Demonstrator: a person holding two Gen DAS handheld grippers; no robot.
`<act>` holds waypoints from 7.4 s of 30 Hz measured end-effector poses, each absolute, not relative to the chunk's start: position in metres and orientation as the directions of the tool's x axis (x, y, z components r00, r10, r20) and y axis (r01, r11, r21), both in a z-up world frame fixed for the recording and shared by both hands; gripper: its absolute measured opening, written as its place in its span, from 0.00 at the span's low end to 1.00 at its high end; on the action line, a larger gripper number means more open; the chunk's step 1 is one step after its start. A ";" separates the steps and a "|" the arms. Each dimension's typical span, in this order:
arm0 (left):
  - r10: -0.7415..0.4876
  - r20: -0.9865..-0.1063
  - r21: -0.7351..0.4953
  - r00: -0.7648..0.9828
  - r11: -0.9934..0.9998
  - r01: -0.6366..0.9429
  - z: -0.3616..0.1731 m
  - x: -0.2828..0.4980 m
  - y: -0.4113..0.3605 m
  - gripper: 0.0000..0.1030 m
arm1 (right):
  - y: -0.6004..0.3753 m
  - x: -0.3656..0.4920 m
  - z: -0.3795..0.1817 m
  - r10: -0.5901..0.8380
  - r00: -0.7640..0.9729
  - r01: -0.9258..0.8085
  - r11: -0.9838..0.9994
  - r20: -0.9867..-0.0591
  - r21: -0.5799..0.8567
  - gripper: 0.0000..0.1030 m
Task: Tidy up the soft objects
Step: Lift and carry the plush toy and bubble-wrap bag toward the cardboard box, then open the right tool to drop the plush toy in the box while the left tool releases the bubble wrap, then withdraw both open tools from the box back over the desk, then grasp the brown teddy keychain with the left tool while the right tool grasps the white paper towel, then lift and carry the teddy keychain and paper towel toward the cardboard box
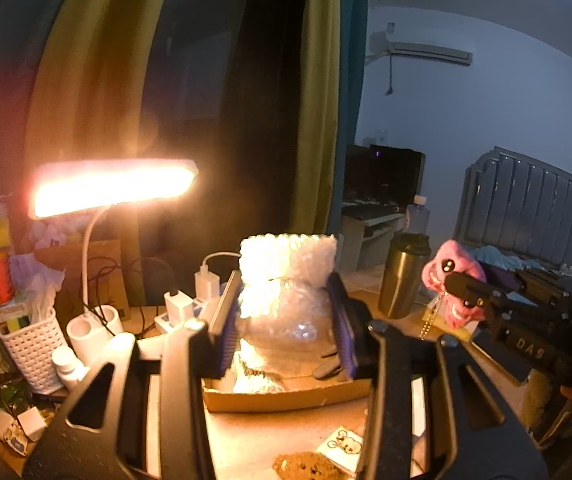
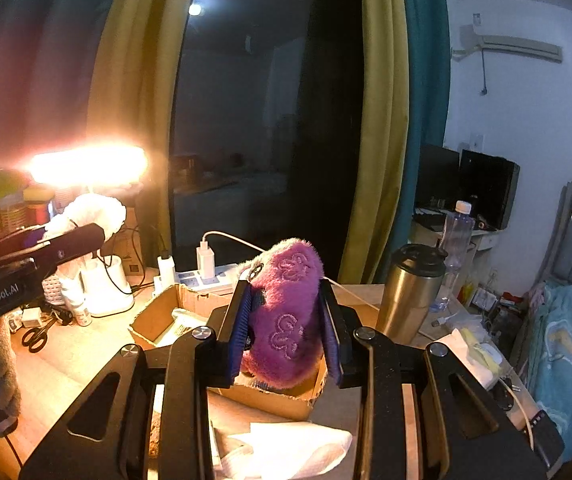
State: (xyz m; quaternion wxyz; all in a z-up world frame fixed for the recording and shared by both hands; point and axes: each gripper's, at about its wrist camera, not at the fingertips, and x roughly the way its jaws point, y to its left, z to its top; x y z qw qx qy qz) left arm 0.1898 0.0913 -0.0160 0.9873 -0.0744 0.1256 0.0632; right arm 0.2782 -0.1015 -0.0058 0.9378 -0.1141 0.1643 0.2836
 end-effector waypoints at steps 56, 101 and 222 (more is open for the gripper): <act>0.034 -0.544 -0.142 0.839 0.981 -0.132 -0.132 0.309 0.094 0.49 | -0.058 0.373 -0.096 0.470 0.644 -0.601 0.799 -0.603 -0.020 0.49; 0.046 -0.342 -0.116 0.938 0.989 -0.091 -0.045 0.158 0.056 0.49 | -0.111 0.232 -0.016 0.483 0.753 -0.572 0.816 -0.447 -0.083 0.49; 0.012 -0.603 -0.099 0.798 0.991 -0.090 -0.131 0.148 0.014 0.43 | -0.150 0.195 -0.089 0.439 0.681 -0.563 0.825 -0.586 -0.037 0.05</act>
